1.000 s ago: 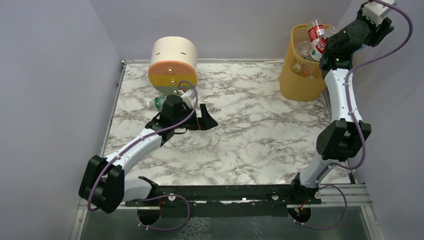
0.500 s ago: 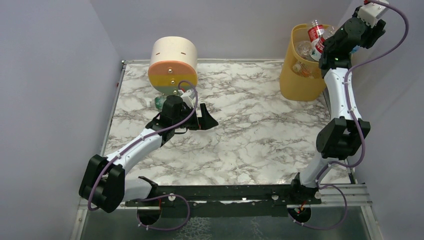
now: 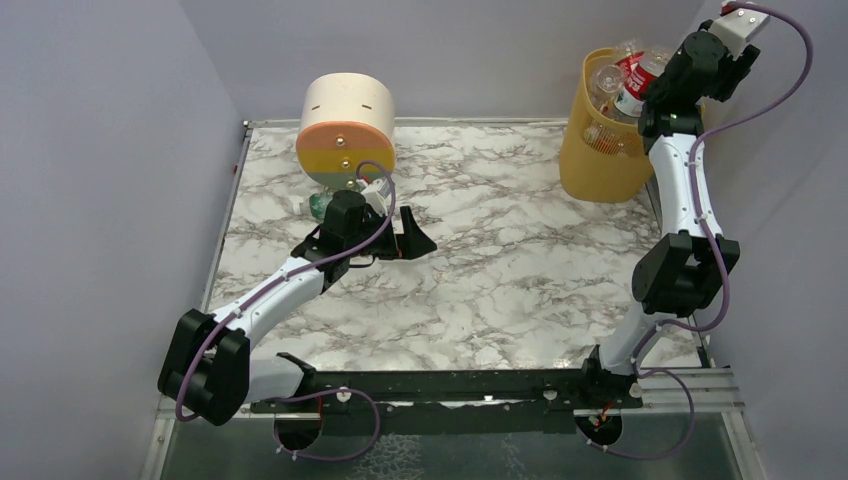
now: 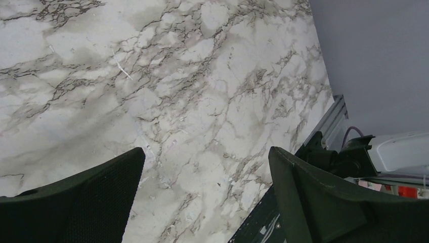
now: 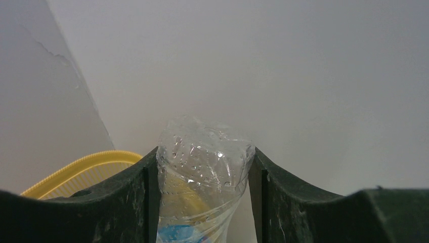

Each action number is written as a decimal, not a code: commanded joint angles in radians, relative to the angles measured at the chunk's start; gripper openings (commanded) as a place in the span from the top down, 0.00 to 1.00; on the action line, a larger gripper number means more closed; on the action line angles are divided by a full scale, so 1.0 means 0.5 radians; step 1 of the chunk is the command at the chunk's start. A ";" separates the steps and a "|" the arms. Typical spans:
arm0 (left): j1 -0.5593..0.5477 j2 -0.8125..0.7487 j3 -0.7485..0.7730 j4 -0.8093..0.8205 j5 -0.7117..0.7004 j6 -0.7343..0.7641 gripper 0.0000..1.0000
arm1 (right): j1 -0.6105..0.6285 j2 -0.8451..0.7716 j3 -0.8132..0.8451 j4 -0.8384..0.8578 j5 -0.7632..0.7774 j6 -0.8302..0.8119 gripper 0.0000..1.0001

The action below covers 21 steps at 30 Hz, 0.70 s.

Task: Put the plastic bottles in the bin
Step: Place the plastic bottle in the trash bin.

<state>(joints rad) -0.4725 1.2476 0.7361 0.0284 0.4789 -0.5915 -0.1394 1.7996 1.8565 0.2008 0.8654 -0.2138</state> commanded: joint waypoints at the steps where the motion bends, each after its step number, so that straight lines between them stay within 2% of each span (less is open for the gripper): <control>1: 0.009 -0.017 -0.036 0.054 0.040 -0.010 0.01 | -0.003 0.018 0.027 -0.178 -0.068 0.137 0.41; 9: 0.010 -0.049 -0.046 0.038 0.037 -0.017 0.01 | -0.003 -0.034 0.041 -0.269 -0.112 0.216 0.22; 17: 0.009 -0.083 -0.052 0.023 0.027 -0.022 0.01 | -0.003 -0.113 0.179 -0.469 -0.187 0.345 0.19; 21: 0.009 -0.100 -0.046 0.015 0.028 -0.026 0.01 | -0.003 -0.178 0.212 -0.536 -0.266 0.441 0.15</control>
<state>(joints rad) -0.4725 1.2285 0.7227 0.0265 0.4789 -0.6014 -0.1394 1.7832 1.9175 -0.0120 0.7895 -0.0586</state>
